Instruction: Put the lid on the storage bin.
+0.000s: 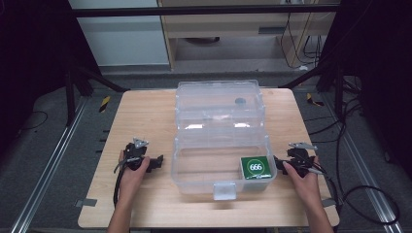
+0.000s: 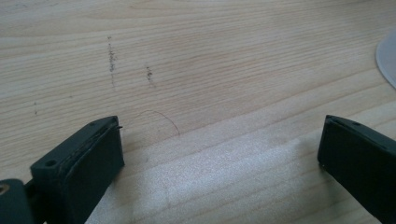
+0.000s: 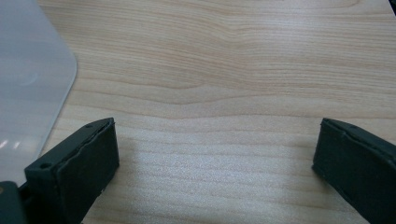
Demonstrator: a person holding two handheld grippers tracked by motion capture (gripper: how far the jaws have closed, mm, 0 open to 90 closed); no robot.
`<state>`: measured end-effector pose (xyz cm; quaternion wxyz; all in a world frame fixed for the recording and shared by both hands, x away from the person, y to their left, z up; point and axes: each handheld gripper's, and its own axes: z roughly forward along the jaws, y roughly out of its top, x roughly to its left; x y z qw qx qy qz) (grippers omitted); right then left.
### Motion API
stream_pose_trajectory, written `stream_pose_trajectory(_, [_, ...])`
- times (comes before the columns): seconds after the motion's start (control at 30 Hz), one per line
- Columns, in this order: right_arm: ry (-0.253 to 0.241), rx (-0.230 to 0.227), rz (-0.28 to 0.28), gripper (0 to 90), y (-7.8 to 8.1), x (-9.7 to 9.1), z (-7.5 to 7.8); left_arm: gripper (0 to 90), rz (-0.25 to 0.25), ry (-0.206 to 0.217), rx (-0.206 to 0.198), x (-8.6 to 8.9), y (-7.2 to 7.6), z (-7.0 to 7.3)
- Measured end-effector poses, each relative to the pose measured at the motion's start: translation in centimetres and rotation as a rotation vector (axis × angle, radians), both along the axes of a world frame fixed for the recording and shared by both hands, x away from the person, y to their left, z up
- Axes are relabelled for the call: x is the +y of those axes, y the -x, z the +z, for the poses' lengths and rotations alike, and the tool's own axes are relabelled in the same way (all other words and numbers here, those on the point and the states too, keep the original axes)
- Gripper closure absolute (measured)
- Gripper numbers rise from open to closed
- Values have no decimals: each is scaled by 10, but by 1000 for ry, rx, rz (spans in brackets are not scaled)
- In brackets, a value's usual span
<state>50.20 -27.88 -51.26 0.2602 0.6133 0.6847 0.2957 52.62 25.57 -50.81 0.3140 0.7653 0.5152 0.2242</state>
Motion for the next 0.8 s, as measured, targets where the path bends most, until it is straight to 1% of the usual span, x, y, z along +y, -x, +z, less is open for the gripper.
stream_pose_trajectory(0.1, [2, -1, 2, 4, 0, 0, 0, 8, -25, 1, -6, 0, 2, 0])
stream_pose_trajectory(0.23, [0, 0, 1, 4, 0, 0, 0, 27, -35, -1, -14, 2, 4, 1])
stream_pose_trajectory(0.27, [-4, -1, 6, 6, 0, -1, 0, 27, -43, -13, -31, 3, 5, 3])
stream_pose_trajectory(0.3, [-4, -1, 6, 6, 0, -1, 0, 29, -43, -13, -31, 3, 5, 3])
stream_pose_trajectory(0.33, [-20, -3, 9, 15, 1, -2, 0, 30, -51, -20, -52, 4, 6, 7])
stream_pose_trajectory(0.37, [-20, -3, 9, 15, 1, -2, 0, 31, -51, -20, -52, 4, 6, 7])
stream_pose_trajectory(0.4, [-53, -23, 46, 62, 3, -4, 1, 32, -48, -19, -68, 7, 8, 13])
stream_pose_trajectory(0.43, [-53, -23, 46, 62, 3, -4, 1, 32, -48, -19, -68, 7, 8, 13])
stream_pose_trajectory(0.47, [-56, -55, 91, 37, 6, -6, 6, 34, -47, -8, -80, 8, 9, 17])
stream_pose_trajectory(0.5, [-56, -55, 91, 37, 6, -6, 6, 34, -47, 1, -92, 10, 11, 21])
stream_pose_trajectory(0.53, [-24, -102, 114, 45, 10, -7, 16, 37, -52, 5, -102, 11, 13, 26])
stream_pose_trajectory(0.57, [-24, -102, 114, 45, 10, -7, 16, 37, -59, 5, -113, 11, 15, 30])
stream_pose_trajectory(0.6, [-4, -122, 130, 53, 12, -6, 22, 40, -66, 11, -115, 11, 18, 35])
stream_pose_trajectory(0.63, [67, -160, 163, 61, 15, -5, 38, 42, -79, 12, -116, 11, 20, 40])
stream_pose_trajectory(0.67, [124, -181, 165, 70, 18, -4, 45, 42, -122, -23, -119, 7, 23, 50])
stream_pose_trajectory(0.7, [124, -181, 165, 70, 18, -4, 45, 42, -122, -23, -119, 7, 23, 50])
stream_pose_trajectory(0.73, [184, -204, 171, 84, 21, -2, 52, 42, -142, -46, -125, 5, 26, 56])
stream_pose_trajectory(0.77, [237, -209, 192, 88, 23, 0, 60, 41, -145, -43, -134, 4, 28, 59])
stream_pose_trajectory(0.8, [274, -180, 224, 87, 25, 2, 71, 42, -167, -22, -151, 2, 34, 69])
